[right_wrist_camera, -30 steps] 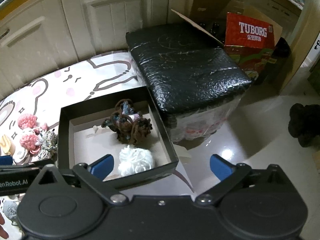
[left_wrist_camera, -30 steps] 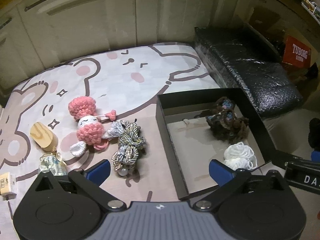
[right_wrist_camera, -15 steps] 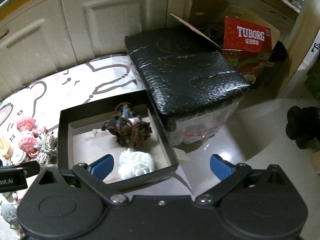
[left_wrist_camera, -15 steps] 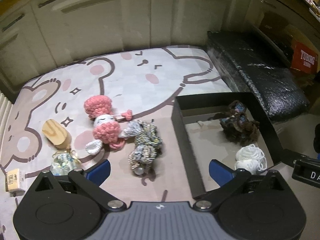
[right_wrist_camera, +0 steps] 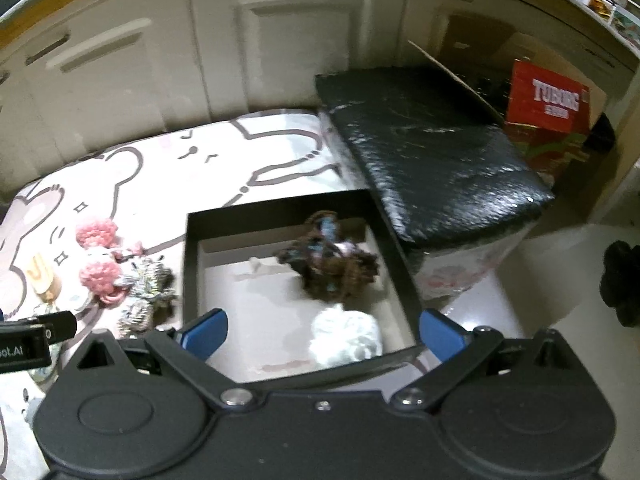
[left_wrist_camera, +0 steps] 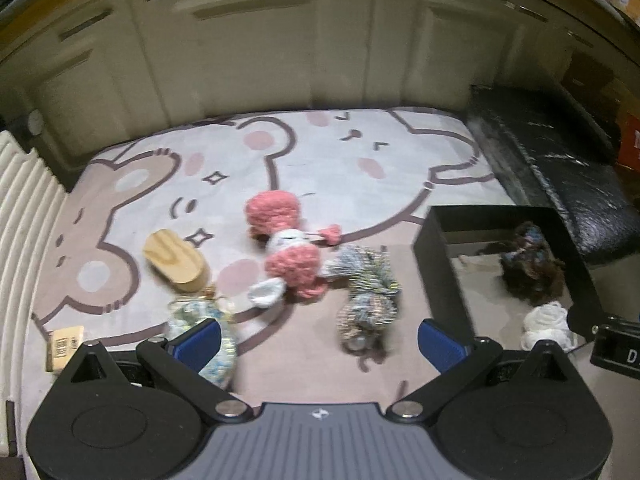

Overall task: Organize objects
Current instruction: 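Withdraw both tools from the box back over the bed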

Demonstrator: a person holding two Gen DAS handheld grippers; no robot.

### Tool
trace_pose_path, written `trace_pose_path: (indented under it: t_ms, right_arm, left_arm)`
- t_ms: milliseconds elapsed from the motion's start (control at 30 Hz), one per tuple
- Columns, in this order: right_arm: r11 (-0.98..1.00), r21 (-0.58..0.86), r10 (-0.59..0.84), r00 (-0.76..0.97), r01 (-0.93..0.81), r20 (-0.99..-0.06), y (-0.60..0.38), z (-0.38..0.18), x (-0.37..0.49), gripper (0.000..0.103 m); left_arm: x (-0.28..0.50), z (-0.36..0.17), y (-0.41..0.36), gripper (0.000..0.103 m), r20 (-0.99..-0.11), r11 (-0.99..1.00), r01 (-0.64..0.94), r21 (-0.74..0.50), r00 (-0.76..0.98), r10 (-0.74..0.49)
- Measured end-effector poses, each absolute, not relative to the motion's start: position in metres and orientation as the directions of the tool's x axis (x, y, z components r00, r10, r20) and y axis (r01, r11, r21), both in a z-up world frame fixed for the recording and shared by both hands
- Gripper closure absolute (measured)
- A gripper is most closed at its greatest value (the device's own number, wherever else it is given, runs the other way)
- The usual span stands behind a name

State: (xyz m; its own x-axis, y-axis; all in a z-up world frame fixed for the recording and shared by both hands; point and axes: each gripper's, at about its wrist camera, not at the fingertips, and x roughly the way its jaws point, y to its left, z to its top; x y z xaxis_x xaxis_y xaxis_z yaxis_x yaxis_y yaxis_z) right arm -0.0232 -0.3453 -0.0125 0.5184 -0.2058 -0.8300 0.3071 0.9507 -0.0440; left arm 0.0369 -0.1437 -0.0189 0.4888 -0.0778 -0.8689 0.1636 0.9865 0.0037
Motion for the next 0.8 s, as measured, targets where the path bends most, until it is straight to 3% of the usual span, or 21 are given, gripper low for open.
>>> trace_pose_path:
  t_ms: [800]
  right_arm:
    - [0.984, -0.030, -0.125, 0.559, 0.177, -0.820, -0.261, -0.005, 0.006, 0.000]
  left_arm:
    - [0.036, -0.011, -0.043, 0.000, -0.850, 0.999, 0.021, -0.030, 0.525, -0.036]
